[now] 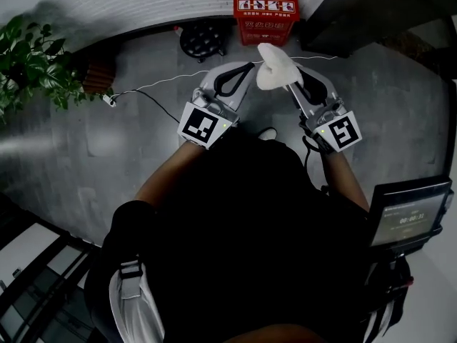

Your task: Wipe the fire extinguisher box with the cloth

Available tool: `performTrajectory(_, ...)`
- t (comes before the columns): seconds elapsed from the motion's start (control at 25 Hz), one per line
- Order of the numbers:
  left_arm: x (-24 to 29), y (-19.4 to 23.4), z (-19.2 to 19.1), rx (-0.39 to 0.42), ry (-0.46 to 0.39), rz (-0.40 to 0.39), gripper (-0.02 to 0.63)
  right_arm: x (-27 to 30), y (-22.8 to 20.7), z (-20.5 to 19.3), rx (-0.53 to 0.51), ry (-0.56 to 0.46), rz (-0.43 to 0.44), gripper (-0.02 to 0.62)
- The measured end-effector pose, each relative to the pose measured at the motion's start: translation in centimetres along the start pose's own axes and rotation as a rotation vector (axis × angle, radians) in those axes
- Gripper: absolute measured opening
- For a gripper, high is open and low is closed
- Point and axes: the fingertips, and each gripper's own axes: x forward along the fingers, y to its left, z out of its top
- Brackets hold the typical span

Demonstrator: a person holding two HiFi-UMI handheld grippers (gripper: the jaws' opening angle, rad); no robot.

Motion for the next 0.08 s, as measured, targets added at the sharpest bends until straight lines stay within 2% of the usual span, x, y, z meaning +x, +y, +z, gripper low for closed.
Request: performTrajectory(0.08, 0.08, -0.17, 0.17, -0.005, -0.004, -0.003, -0.002, -0.19, -0.07, 0.07, 0.001, 0.005, -0.004, 0.089)
